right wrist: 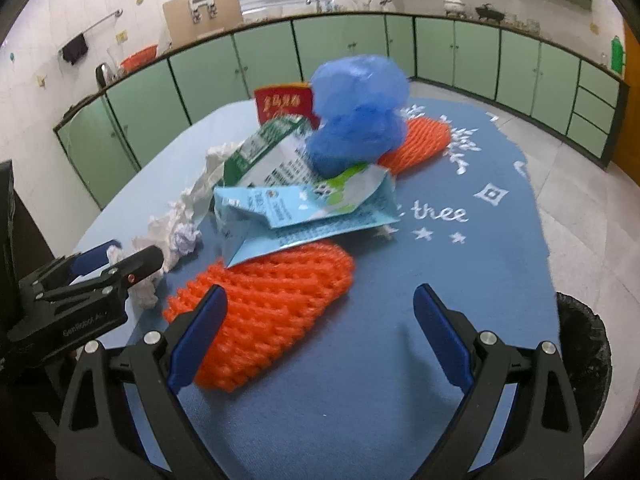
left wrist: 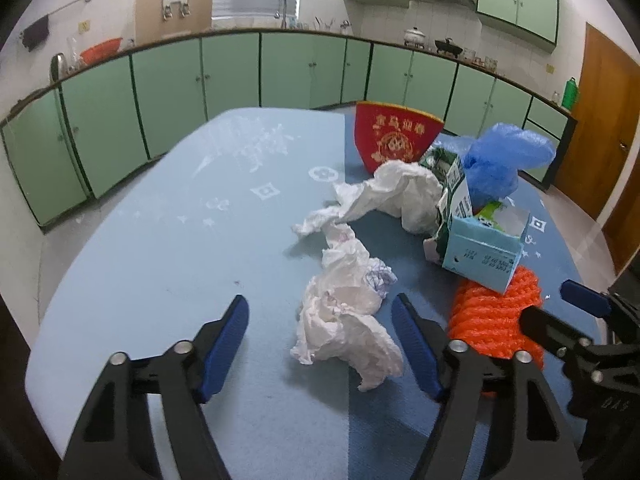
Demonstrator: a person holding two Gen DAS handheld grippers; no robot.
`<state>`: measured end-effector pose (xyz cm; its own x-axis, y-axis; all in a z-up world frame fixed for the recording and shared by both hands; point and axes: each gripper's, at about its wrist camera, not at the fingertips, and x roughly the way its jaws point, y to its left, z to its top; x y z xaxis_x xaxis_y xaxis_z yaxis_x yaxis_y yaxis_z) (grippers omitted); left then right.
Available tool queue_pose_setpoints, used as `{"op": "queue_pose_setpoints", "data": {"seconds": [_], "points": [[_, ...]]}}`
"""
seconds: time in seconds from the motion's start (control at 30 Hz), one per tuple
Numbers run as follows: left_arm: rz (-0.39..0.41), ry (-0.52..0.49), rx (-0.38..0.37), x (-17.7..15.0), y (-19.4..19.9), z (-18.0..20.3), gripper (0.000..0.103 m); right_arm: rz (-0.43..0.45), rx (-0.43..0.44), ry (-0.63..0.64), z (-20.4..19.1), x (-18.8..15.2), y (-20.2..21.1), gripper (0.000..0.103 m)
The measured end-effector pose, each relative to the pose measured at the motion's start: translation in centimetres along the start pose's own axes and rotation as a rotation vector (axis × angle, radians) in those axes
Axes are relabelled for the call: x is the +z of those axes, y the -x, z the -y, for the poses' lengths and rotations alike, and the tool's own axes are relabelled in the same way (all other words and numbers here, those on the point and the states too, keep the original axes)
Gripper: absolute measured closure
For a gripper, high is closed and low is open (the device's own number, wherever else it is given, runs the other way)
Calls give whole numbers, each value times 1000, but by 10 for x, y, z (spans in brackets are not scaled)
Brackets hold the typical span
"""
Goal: Collect trash
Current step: 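Reach the left tool to the crumpled tissue while the right tool reaches the orange foam net, then close the left tool on the tissue while the right tool grips the orange net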
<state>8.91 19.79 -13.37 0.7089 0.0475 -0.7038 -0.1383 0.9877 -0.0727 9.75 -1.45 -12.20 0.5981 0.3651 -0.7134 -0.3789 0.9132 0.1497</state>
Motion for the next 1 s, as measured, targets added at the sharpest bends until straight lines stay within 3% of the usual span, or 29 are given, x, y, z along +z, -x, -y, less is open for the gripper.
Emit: {"op": "queue_pose_setpoints", "data": {"seconds": [0.1,0.3,0.43,0.57,1.0], "points": [[-29,2,-20,-2,-7,0,44,-15,11,12,-3,0,-3,14],[-59,-11,-35,-5,-13,1,61,-44,74,8,-3,1,-5,29],[-62,-12,-37,-3,-12,2,73,-50,130,8,-4,2,-3,52],[-54,-6,-31,-2,-10,2,78,-48,165,21,-6,4,1,72],[16,-19,-60,9,27,21,80,15,186,55,-2,8,45,78]]}}
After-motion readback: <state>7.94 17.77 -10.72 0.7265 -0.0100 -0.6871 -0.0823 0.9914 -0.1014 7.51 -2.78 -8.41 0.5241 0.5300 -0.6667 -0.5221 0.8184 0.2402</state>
